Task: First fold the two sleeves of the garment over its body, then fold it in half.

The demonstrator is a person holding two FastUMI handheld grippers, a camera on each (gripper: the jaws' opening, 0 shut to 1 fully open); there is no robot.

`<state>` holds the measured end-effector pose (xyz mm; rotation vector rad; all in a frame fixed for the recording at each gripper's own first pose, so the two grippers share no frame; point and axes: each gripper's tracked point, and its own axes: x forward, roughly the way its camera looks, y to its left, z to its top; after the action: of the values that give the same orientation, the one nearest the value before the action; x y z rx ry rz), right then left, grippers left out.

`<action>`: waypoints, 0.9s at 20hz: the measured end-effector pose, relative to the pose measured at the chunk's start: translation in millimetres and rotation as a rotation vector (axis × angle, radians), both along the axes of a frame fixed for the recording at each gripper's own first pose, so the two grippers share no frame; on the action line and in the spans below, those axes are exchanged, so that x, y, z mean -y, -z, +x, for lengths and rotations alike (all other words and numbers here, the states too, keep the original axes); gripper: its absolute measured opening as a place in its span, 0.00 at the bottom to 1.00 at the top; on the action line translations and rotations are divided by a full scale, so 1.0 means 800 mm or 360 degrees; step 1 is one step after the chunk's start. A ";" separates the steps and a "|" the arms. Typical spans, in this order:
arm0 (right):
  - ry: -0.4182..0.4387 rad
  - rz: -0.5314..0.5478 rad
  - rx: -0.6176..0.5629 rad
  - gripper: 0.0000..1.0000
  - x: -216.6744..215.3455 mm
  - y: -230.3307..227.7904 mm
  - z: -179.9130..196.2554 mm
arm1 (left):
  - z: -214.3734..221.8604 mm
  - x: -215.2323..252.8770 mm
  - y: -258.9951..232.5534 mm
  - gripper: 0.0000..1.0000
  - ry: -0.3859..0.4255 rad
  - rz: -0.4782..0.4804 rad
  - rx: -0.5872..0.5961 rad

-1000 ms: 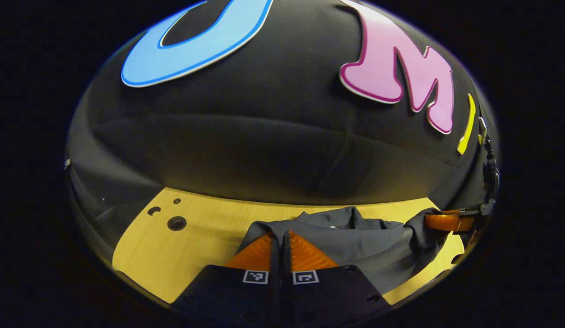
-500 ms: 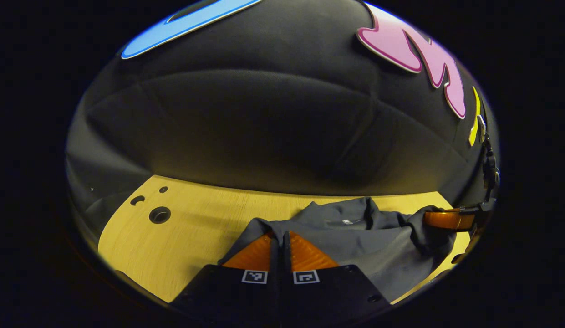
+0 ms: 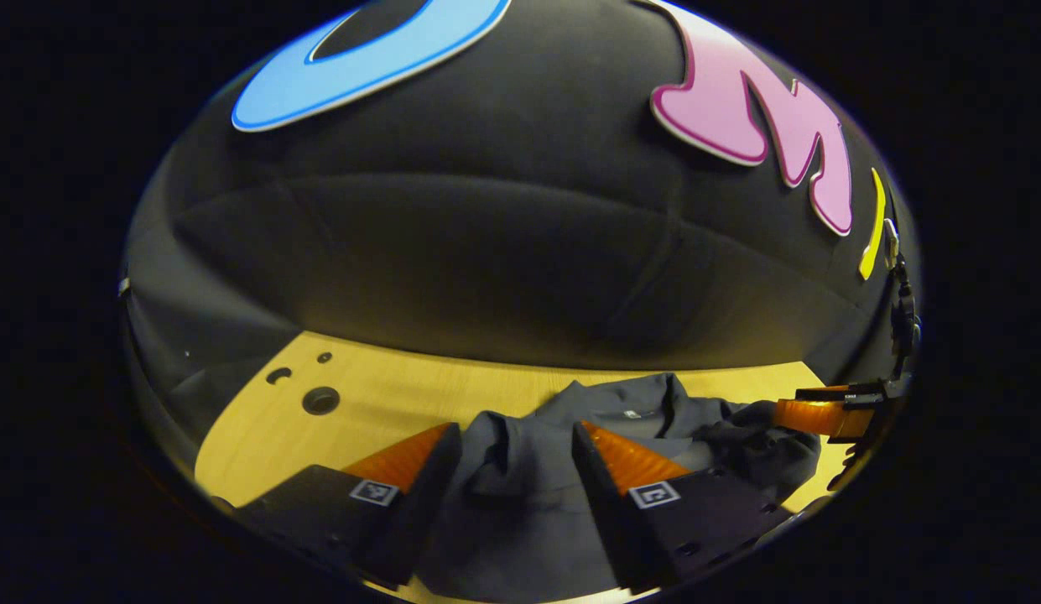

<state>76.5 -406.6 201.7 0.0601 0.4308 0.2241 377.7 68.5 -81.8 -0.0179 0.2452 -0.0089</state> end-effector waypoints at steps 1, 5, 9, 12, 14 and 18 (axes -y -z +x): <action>0.0016 -0.0019 0.0031 0.92 0.004 -0.010 -0.010 | -0.013 0.000 -0.013 0.95 0.0001 0.0022 0.0037; 0.0051 -0.0077 0.0212 0.98 0.004 -0.058 -0.059 | -0.080 0.002 -0.070 0.96 0.0017 0.0163 0.0210; 0.0013 -0.0083 0.0300 0.99 -0.012 -0.094 -0.118 | -0.157 0.029 -0.111 0.96 0.0092 0.0115 0.0299; -0.0048 -0.0095 0.0297 0.99 -0.028 -0.110 -0.167 | -0.210 0.039 -0.131 0.96 0.0129 0.0008 0.0330; -0.0059 -0.0098 0.0313 0.99 -0.033 -0.119 -0.197 | -0.243 0.035 -0.144 0.96 0.0100 -0.0019 0.0373; -0.0025 -0.0079 0.0371 0.99 -0.038 -0.144 -0.253 | -0.314 0.028 -0.159 0.96 0.0059 -0.0005 0.0432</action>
<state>-126.1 -376.3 316.5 -0.0183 0.2048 0.2329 126.4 46.5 45.7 -0.0148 -0.0261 -0.0483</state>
